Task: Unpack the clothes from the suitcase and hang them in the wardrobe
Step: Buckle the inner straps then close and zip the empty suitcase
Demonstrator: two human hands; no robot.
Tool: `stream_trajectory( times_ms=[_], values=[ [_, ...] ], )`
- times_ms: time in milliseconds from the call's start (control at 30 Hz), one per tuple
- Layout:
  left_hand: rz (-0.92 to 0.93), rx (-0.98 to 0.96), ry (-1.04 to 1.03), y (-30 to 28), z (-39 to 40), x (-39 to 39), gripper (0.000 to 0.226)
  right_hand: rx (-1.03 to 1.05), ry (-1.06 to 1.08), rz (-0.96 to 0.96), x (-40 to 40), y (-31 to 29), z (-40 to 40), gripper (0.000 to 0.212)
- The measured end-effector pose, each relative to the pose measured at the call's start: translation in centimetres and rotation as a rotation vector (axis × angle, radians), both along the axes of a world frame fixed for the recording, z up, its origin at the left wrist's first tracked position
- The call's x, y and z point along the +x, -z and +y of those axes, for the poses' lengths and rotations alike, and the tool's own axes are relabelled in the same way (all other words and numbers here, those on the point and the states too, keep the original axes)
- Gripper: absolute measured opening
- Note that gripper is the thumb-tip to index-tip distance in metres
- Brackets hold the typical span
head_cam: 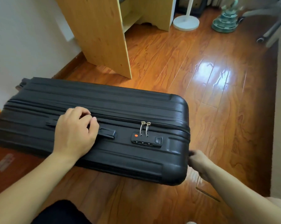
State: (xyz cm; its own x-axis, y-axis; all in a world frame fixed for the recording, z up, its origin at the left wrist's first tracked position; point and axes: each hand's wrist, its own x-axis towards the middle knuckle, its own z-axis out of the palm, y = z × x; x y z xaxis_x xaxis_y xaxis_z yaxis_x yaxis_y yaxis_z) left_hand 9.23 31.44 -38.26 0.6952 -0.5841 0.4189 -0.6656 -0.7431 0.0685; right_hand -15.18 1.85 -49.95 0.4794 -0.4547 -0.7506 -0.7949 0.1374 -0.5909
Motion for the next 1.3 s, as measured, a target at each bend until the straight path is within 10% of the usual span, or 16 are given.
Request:
stream_trajectory(
  times_ms=[200, 300, 500, 867, 1033, 1300],
  values=[
    [0.142, 0.010, -0.160, -2.0, -2.1, -2.8, 0.037, -0.203, -0.120, -0.010, -0.4, 0.7, 1.2, 0.021],
    [0.225, 0.101, 0.079, -4.6, -4.9, -8.7, 0.047, -0.384, -0.331, 0.023, -2.8, 4.5, -0.4, 0.012],
    [0.461, 0.328, 0.136, -11.6, -7.4, -16.1, 0.077, -0.619, -0.627, -0.090, -2.5, -11.8, -0.7, 0.012],
    [0.704, -0.164, -0.234, -32.2, -2.3, -12.7, 0.096, -1.057, -0.883, -0.406, 2.3, -40.4, 0.5, 0.039],
    [0.679, -0.389, -0.478, -32.3, 0.3, -9.7, 0.071, -1.229, -1.078, -0.441, 9.5, -44.8, 5.6, 0.034],
    [0.866, 0.078, -0.332, -29.2, 1.3, -12.9, 0.068, -1.285, -1.341, -0.238, 16.8, -43.8, 16.0, 0.039]
  ],
)
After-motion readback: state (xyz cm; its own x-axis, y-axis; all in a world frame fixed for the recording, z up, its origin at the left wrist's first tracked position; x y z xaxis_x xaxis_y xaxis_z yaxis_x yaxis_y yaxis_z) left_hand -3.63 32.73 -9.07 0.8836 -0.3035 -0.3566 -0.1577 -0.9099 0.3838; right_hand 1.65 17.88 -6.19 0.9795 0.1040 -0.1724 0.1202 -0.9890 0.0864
